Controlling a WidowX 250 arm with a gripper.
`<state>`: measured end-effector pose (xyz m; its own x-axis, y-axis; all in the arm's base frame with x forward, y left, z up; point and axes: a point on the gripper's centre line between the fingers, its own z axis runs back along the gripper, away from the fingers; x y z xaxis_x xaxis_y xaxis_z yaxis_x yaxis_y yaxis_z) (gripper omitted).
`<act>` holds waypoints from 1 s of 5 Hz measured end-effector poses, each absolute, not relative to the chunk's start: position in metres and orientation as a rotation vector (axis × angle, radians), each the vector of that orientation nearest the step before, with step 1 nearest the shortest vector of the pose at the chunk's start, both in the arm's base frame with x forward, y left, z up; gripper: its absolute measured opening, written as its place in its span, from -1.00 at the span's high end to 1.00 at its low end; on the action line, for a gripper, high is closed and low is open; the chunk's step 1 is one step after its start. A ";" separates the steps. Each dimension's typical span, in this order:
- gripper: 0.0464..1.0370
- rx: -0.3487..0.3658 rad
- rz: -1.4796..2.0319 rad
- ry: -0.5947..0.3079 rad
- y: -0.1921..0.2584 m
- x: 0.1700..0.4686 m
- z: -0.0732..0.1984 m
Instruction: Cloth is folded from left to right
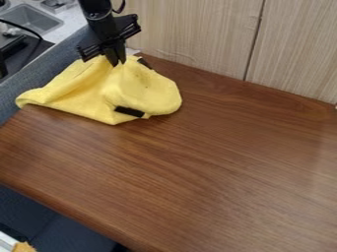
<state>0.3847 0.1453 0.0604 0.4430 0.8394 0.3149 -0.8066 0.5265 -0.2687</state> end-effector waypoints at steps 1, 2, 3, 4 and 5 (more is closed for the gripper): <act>0.98 -0.083 1.015 -0.438 0.146 0.407 0.054; 0.98 -0.074 0.999 -0.432 0.145 0.423 0.045; 0.98 -0.058 0.996 -0.404 0.147 0.428 0.028; 0.98 -0.038 0.991 -0.379 0.149 0.430 0.017; 0.95 -0.030 0.982 -0.370 0.150 0.432 0.013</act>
